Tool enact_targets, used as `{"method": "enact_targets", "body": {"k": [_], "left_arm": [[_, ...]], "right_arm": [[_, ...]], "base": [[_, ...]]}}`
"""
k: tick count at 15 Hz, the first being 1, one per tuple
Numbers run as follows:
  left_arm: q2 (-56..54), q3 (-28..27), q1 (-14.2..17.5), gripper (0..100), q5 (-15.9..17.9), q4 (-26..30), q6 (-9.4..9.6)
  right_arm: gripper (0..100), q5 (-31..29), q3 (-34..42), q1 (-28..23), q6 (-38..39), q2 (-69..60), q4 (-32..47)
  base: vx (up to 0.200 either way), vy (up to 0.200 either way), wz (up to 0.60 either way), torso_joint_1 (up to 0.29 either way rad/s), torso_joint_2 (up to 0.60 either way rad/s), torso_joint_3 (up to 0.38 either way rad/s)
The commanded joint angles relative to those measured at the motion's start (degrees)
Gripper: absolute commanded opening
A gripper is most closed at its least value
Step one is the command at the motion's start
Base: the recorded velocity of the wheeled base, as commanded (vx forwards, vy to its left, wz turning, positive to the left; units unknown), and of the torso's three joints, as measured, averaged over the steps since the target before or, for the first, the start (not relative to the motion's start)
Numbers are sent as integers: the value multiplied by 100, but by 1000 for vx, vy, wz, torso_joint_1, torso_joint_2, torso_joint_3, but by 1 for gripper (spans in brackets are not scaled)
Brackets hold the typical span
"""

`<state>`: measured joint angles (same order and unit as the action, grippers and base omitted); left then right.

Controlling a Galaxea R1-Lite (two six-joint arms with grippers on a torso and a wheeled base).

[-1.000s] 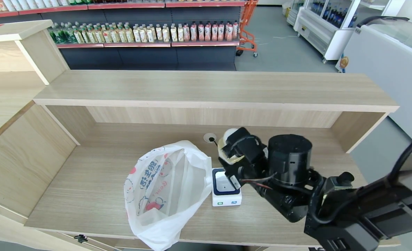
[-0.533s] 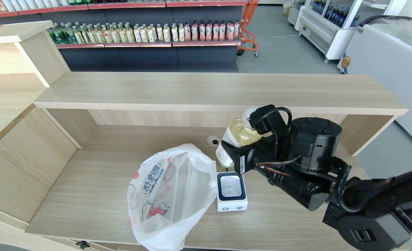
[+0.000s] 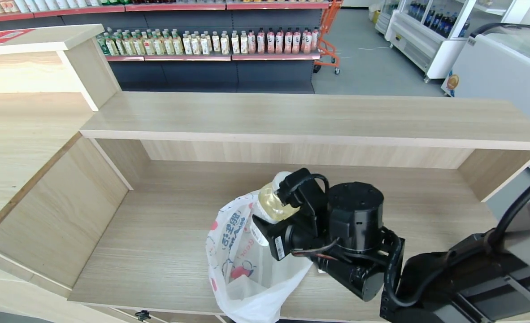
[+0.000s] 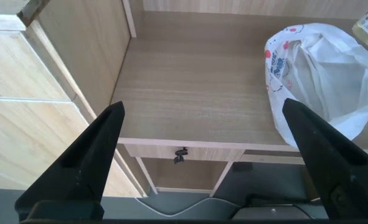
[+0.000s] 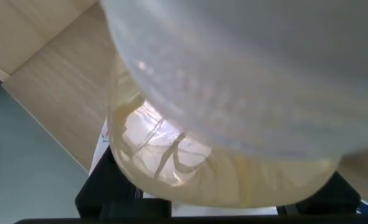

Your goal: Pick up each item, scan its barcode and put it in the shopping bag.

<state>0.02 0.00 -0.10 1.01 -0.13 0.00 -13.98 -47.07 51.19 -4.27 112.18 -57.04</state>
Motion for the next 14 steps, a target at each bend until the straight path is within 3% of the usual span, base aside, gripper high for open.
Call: {"method": "enact_targets", "body": {"k": [1,4,14], "left_arm": [[-2,0,1,100,4,-4,-9],[-2,0,10,100,4,-4,-9],[-2,0,1,100,4,-4,-18]], "right_arm": [[0,-26,136,190,-13,349,-141],[0,-17,462,304,-426,700,-730],[0,-17,1007,313,-514,964,-941]], "base": [[0,0,0,0,0,0],[0,0,0,0,0,0],[0,0,0,0,0,0]]}}
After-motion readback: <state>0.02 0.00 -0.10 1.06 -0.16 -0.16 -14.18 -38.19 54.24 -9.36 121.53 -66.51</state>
